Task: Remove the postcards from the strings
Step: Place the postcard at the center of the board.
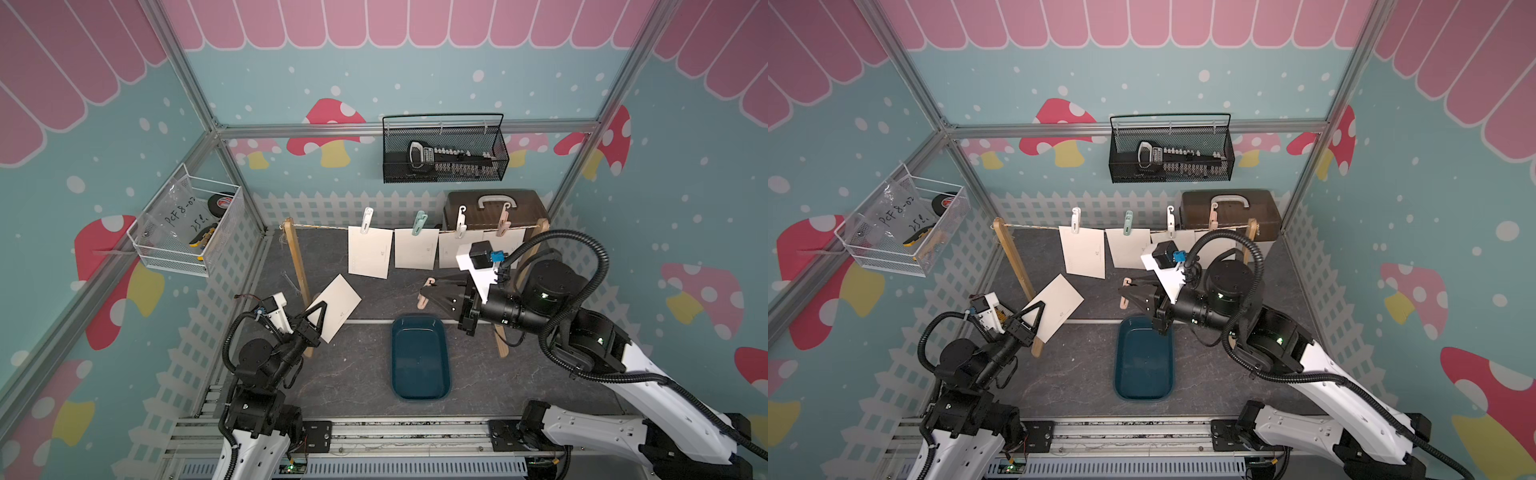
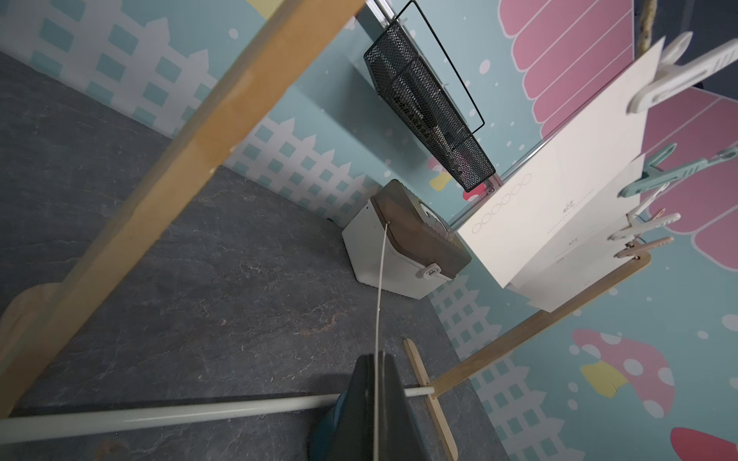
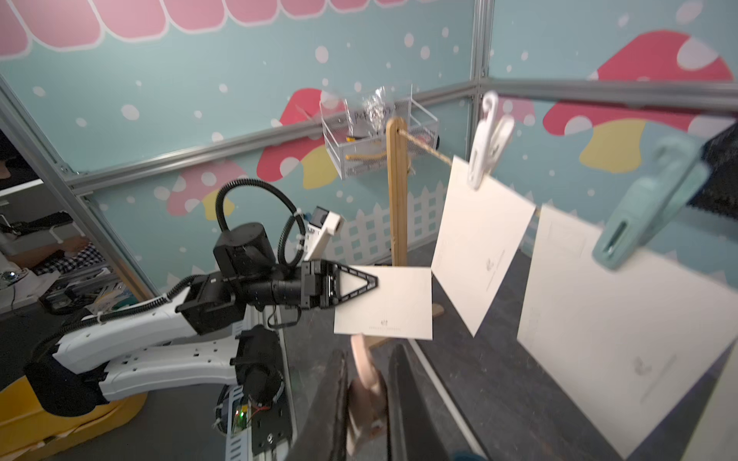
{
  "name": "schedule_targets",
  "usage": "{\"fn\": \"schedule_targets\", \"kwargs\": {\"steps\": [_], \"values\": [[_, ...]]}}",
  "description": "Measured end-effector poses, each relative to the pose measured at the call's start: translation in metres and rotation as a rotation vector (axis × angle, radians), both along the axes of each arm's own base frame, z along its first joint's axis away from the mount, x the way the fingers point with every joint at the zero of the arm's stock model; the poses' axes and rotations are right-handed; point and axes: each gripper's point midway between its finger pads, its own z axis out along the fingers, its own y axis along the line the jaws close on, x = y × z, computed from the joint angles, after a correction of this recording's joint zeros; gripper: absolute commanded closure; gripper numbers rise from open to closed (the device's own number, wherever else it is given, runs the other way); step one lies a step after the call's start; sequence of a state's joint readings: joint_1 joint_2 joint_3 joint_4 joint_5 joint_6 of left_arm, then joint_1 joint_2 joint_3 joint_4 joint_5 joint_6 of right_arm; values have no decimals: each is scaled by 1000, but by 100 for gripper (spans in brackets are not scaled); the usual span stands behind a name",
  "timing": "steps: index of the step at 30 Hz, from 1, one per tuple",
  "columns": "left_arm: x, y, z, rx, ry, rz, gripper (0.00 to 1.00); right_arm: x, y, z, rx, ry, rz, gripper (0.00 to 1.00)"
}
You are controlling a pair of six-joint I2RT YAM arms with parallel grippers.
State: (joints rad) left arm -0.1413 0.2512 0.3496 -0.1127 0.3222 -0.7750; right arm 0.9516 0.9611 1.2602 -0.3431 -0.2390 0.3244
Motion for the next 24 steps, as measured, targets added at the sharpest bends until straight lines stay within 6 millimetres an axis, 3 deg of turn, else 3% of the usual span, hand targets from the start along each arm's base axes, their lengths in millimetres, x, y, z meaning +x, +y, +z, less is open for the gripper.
{"fn": "schedule_targets", "kwargs": {"steps": [5,11,16,24], "values": [[-15,-3,-26,-60,138,-13,100,7,-3,-100,-98,234,-98,98],[-20,-15,-79,-64,331,-40,100,7,-4,-184,-180,381,-186,98],[-21,-30,-124,12,517,-78,100,12,-8,-231,-227,428,-259,98],[-19,-41,-167,113,677,-93,100,25,-10,-272,-264,452,-346,97]]}}
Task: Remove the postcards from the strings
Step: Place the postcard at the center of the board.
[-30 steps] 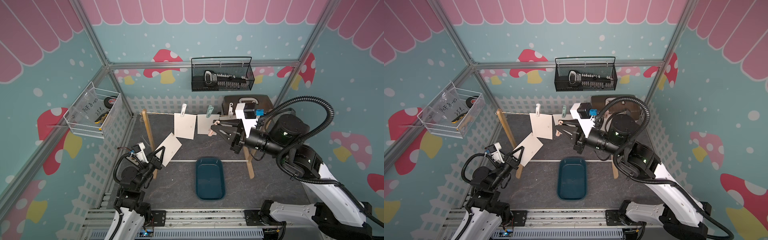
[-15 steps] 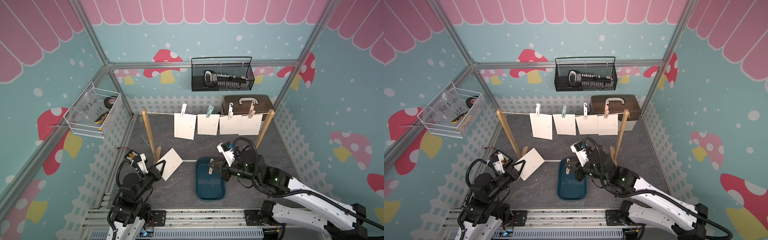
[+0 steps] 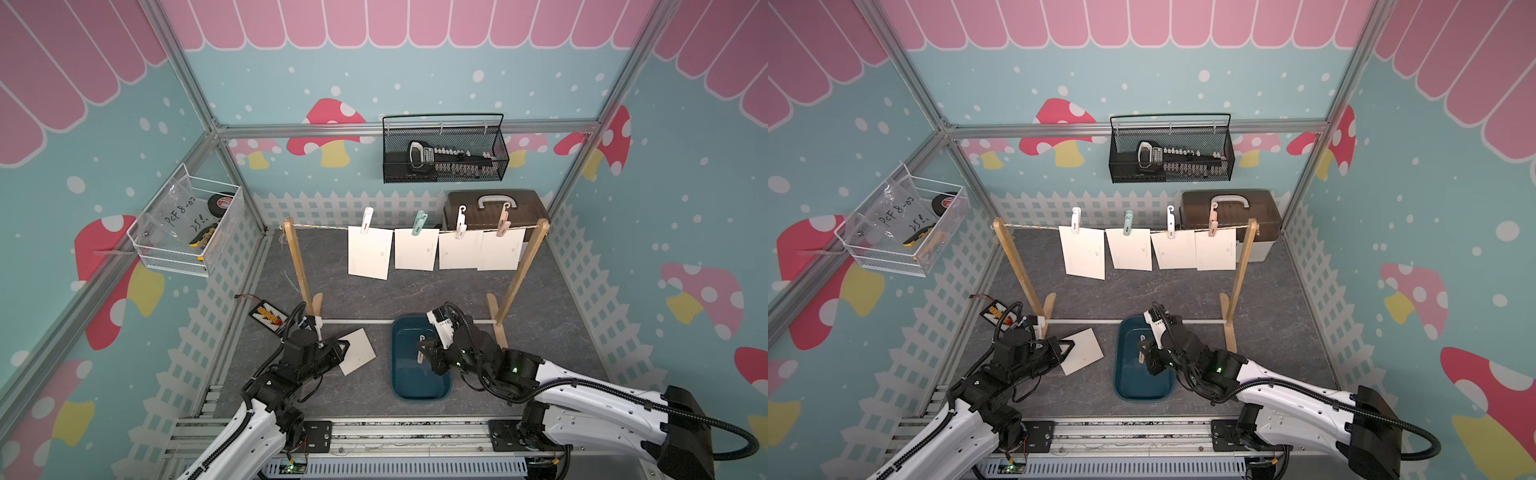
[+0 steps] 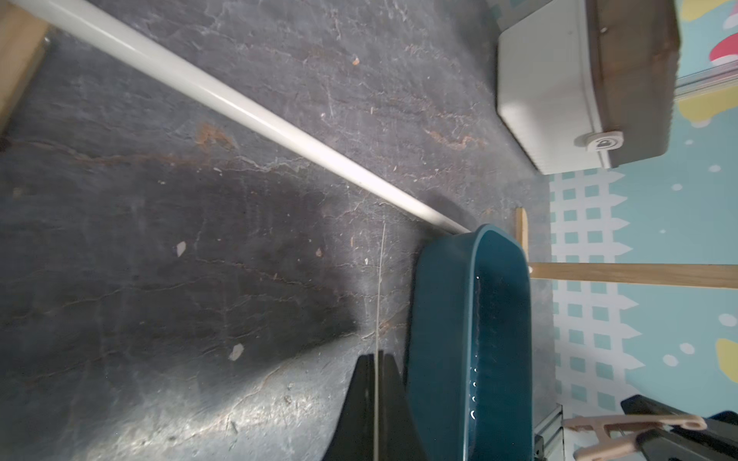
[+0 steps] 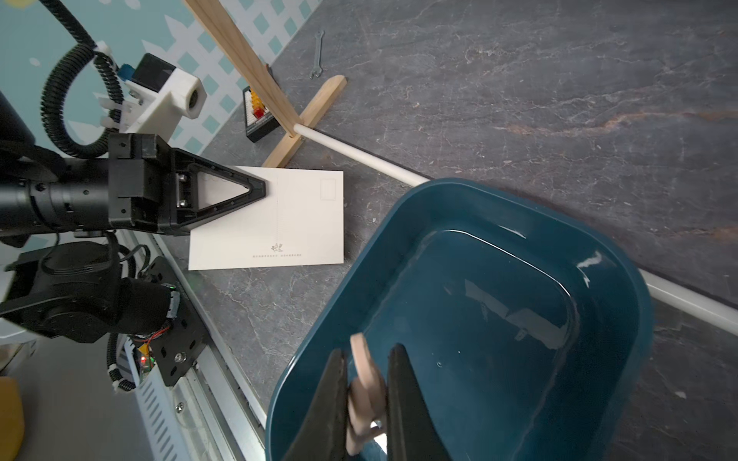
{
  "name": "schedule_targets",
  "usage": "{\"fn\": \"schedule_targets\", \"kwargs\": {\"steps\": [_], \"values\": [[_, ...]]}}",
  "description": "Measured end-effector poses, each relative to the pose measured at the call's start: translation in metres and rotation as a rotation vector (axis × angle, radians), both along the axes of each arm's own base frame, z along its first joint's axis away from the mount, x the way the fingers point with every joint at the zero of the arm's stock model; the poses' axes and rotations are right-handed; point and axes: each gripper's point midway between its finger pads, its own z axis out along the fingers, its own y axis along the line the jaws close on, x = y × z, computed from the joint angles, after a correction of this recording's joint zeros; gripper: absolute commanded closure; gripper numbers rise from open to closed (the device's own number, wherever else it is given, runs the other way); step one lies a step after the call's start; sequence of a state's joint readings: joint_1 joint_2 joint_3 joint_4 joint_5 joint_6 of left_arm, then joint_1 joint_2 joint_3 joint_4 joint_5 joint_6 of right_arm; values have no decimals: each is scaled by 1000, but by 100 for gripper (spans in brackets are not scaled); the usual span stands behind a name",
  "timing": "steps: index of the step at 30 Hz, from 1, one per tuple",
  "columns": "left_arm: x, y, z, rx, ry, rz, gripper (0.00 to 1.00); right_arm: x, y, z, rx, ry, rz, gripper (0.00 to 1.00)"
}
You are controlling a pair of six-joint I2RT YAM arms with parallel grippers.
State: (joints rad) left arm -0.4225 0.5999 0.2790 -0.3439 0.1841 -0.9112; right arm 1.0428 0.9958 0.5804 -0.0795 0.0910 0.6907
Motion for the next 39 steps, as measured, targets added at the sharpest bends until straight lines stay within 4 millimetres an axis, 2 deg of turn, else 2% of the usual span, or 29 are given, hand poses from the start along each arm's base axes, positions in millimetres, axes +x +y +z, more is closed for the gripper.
{"fn": "schedule_targets", "kwargs": {"steps": [5,10,12,19,23,29,32,34,39], "values": [[-1,0,-19,46,67,-7,99,4,-2,-21,-28,12,-32,94],[-2,1,-32,84,107,-24,71,9,-3,-34,-49,17,-55,92],[-2,1,-35,95,117,-28,64,10,-2,-36,-54,17,-63,92],[3,1,-31,117,106,-32,58,14,-1,-53,-77,27,-80,86],[6,7,-29,152,93,-16,49,15,1,-64,-103,42,-77,86],[7,25,-17,225,52,38,28,15,2,-75,-128,56,-77,85],[8,35,-6,258,21,77,22,16,2,-77,-131,58,-78,85],[10,41,3,278,-1,101,21,16,2,-79,-136,60,-80,83],[15,50,30,314,-58,137,22,17,2,-83,-141,69,-86,72]]}}
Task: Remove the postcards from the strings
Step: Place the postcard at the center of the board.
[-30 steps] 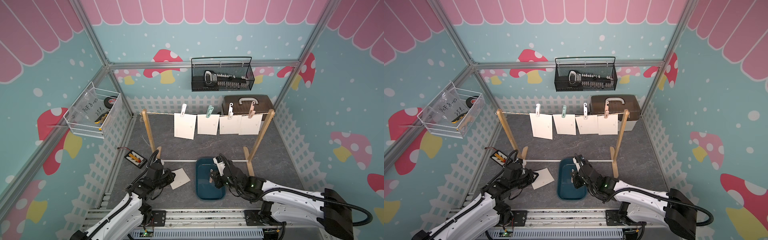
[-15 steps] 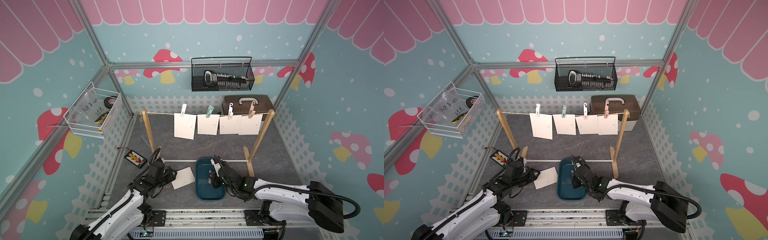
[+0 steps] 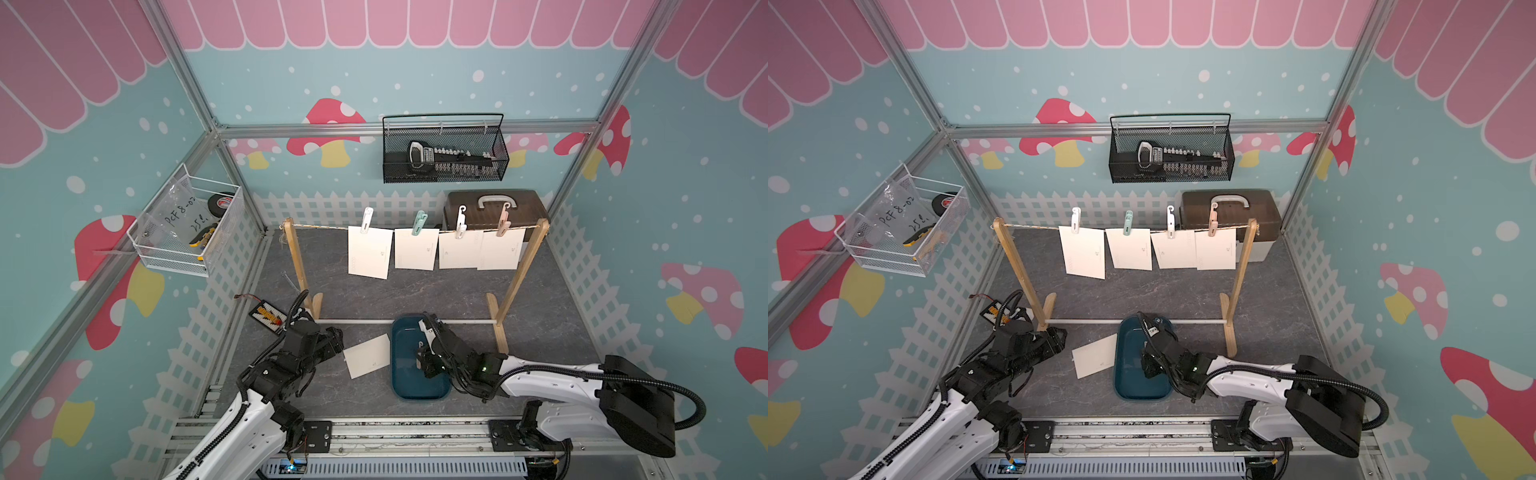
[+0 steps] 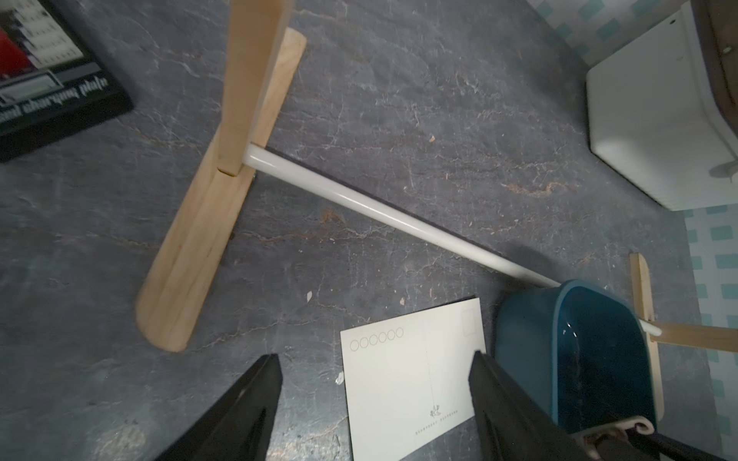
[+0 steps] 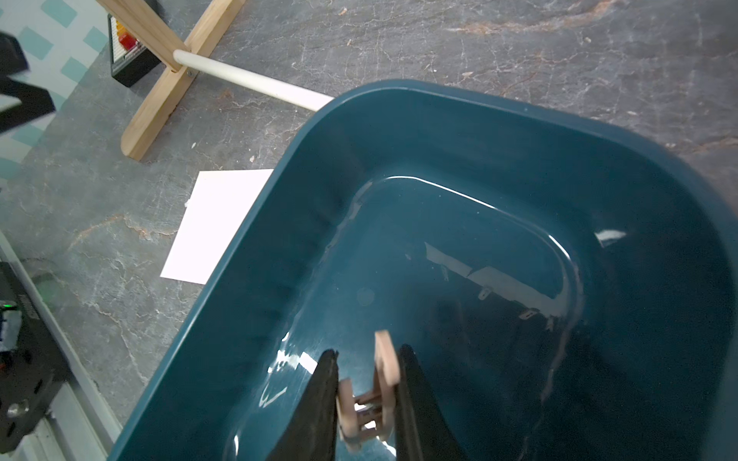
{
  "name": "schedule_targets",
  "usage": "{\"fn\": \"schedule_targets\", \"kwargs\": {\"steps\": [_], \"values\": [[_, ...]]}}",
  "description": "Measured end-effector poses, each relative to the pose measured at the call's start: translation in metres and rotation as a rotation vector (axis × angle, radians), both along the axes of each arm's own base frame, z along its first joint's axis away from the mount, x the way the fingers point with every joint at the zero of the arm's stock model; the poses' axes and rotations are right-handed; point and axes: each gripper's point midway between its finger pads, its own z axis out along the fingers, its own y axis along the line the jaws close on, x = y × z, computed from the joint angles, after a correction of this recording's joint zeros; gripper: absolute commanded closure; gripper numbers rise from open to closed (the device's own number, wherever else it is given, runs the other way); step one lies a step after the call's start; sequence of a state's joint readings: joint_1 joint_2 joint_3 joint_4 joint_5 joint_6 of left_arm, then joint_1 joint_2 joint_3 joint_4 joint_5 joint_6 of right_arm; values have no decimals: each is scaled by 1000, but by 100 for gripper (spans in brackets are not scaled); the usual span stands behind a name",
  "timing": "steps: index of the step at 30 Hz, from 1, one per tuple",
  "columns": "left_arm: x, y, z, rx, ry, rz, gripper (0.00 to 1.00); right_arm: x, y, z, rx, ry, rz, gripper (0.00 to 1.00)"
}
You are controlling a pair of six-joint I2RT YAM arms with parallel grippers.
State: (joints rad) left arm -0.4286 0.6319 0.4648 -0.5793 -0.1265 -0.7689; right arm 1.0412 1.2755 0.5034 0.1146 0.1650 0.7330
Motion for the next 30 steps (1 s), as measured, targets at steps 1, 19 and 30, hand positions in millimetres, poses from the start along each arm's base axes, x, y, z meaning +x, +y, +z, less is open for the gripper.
{"fn": "schedule_targets", "kwargs": {"steps": [1,19,30], "values": [[1,1,4,4,-10,1,22,0,0,-1,-1,1,-1,70],[16,-6,57,5,-144,-47,21,7,-3,-8,-49,29,12,33],[33,-32,138,-97,-498,-167,12,3,17,161,107,-195,190,34]]}}
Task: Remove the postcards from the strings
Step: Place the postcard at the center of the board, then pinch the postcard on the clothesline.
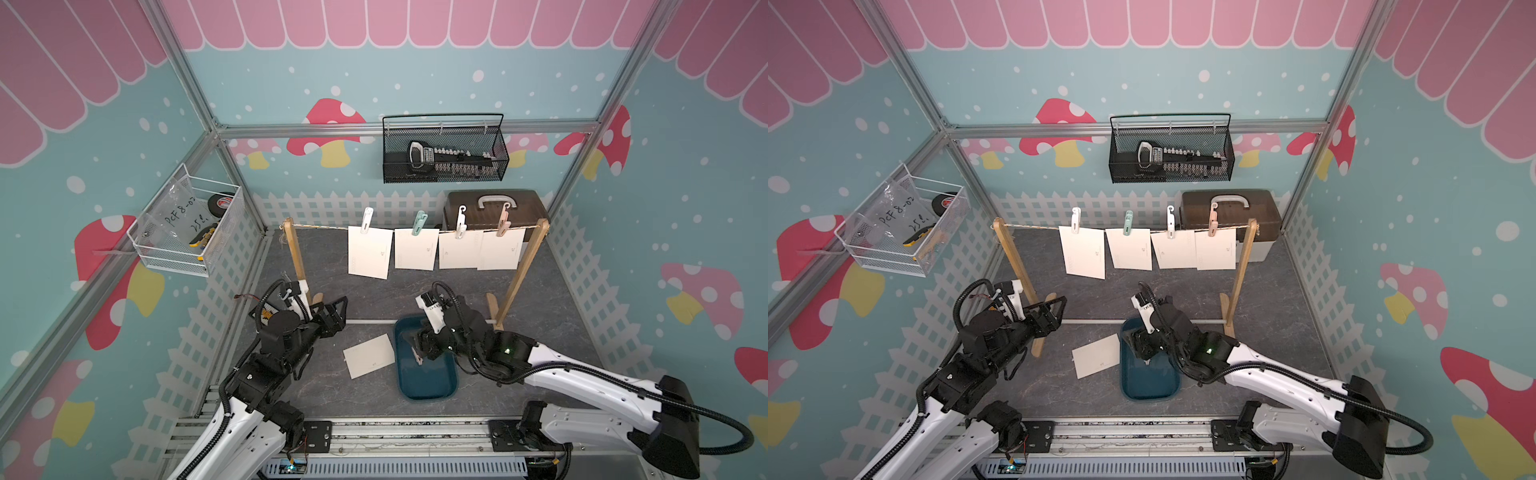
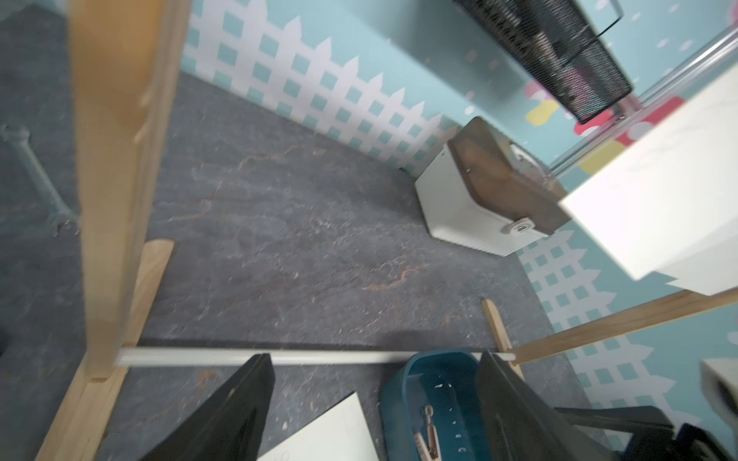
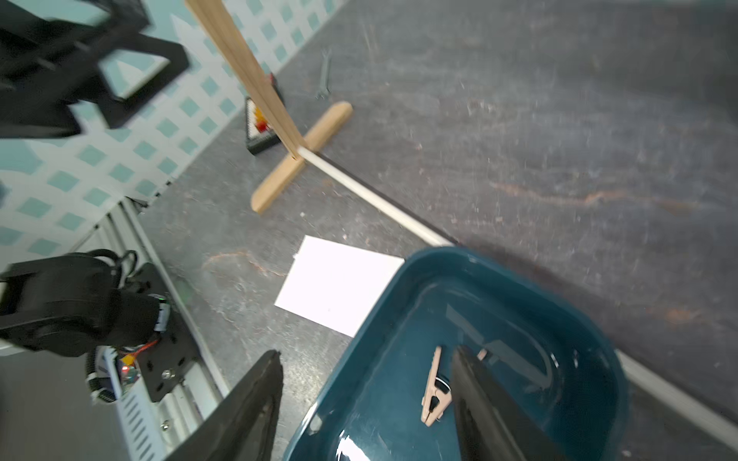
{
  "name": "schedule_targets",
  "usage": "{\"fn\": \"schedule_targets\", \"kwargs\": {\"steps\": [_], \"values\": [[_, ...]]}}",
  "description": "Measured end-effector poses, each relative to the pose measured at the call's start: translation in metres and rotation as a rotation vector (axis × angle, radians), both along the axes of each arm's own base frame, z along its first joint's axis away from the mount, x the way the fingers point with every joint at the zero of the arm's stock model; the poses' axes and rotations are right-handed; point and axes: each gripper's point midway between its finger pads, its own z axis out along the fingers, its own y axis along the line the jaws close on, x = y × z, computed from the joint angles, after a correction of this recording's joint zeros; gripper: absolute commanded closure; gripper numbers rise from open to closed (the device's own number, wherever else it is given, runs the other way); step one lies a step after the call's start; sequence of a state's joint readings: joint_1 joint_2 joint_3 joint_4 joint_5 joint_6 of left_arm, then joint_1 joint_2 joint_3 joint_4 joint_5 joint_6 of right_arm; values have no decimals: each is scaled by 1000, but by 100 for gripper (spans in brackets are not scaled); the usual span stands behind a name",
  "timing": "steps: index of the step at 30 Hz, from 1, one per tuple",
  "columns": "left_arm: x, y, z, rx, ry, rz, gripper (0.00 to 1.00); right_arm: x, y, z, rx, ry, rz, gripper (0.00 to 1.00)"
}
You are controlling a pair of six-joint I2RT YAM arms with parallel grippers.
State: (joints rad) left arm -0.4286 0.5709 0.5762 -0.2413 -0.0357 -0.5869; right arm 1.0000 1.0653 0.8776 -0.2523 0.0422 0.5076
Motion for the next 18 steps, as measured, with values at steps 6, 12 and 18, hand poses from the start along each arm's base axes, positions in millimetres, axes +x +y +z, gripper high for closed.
{"fn": "schedule_targets", "kwargs": {"steps": [6,12,18], "values": [[6,-23,30,-62,-220,-111,3,-12,-7,115,58,-219,110,34],[10,-32,49,-80,-365,-149,1,-9,-9,189,43,-406,150,30],[17,-36,62,-109,-453,-153,1,24,-23,220,-25,-470,95,28]]}}
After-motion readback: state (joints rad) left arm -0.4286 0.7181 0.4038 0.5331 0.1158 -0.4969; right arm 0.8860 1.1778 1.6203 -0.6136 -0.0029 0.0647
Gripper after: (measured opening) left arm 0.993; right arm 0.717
